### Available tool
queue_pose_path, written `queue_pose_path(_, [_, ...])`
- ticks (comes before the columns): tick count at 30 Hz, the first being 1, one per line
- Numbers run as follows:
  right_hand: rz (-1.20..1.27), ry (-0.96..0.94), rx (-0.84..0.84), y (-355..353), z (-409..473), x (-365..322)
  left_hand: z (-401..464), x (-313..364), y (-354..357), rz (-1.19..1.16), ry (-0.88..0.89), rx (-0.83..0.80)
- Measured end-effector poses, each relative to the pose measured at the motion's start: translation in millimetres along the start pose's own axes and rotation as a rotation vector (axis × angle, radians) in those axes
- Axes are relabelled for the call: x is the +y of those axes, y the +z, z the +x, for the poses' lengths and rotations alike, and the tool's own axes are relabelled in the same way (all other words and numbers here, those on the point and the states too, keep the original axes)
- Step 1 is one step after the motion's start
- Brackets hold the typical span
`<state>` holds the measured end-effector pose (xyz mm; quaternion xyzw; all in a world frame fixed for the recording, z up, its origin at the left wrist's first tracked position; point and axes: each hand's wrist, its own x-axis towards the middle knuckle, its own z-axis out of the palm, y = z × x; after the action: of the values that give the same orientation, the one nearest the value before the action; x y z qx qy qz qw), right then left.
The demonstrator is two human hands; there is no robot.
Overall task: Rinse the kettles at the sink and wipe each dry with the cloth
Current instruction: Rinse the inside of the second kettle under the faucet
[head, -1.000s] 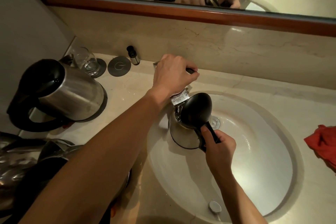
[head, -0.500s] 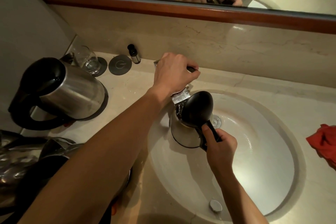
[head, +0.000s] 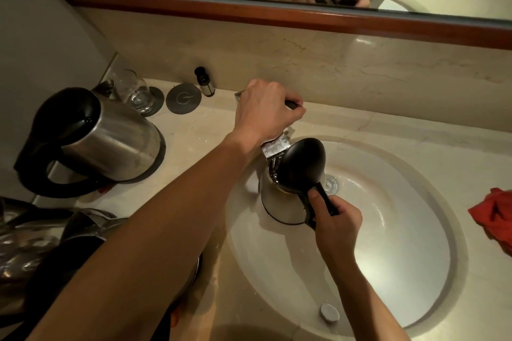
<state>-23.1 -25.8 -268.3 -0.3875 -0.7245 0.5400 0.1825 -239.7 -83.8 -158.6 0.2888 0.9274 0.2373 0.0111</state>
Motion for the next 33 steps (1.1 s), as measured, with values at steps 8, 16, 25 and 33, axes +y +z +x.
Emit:
queue_pose_path(8, [-0.008, -0.017, 0.003, -0.1, 0.0, -1.6, -0.5, -0.1, 0.0, 0.002, 0.008, 0.01])
queue_pose_path(16, [0.0, 0.011, -0.009, -0.2, 0.5, -2.4, -0.1, -1.0, 0.5, -0.001, 0.012, 0.012])
queue_pose_path(25, [0.022, 0.039, -0.013, -0.5, 1.0, 0.9, 0.0, -0.3, 0.5, 0.002, 0.007, 0.012])
queue_pose_path(33, [0.016, 0.022, -0.003, -0.3, 1.4, 1.3, 0.4, -0.8, 1.4, 0.022, 0.02, 0.017])
